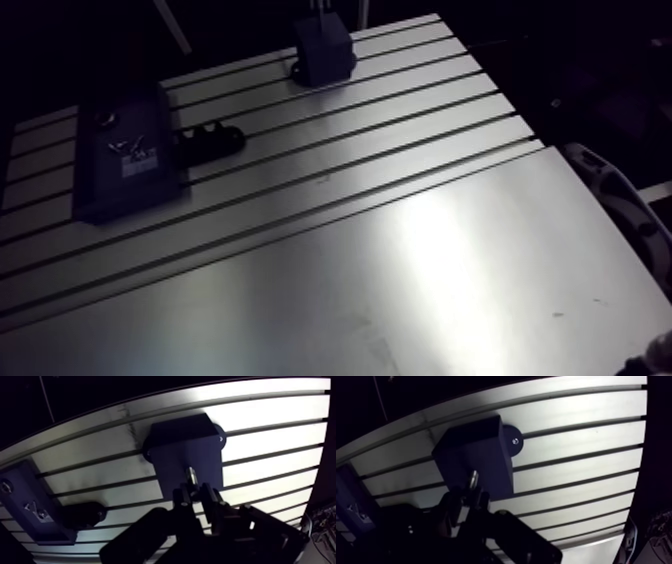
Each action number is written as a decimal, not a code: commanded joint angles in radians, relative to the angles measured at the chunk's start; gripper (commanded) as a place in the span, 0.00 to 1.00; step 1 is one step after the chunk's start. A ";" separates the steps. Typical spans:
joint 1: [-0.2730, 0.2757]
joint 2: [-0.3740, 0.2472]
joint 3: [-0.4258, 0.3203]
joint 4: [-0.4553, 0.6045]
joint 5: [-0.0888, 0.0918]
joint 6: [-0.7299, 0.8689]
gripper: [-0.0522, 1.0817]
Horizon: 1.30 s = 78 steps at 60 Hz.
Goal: Pick up the M10 bolt and insert it into the hole until fully seated.
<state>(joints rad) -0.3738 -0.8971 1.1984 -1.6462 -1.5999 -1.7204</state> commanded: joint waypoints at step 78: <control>0.019 -0.085 0.036 -0.041 0.004 -0.060 0.05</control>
<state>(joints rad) -0.3685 -0.9337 1.2312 -1.7018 -1.5988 -1.7508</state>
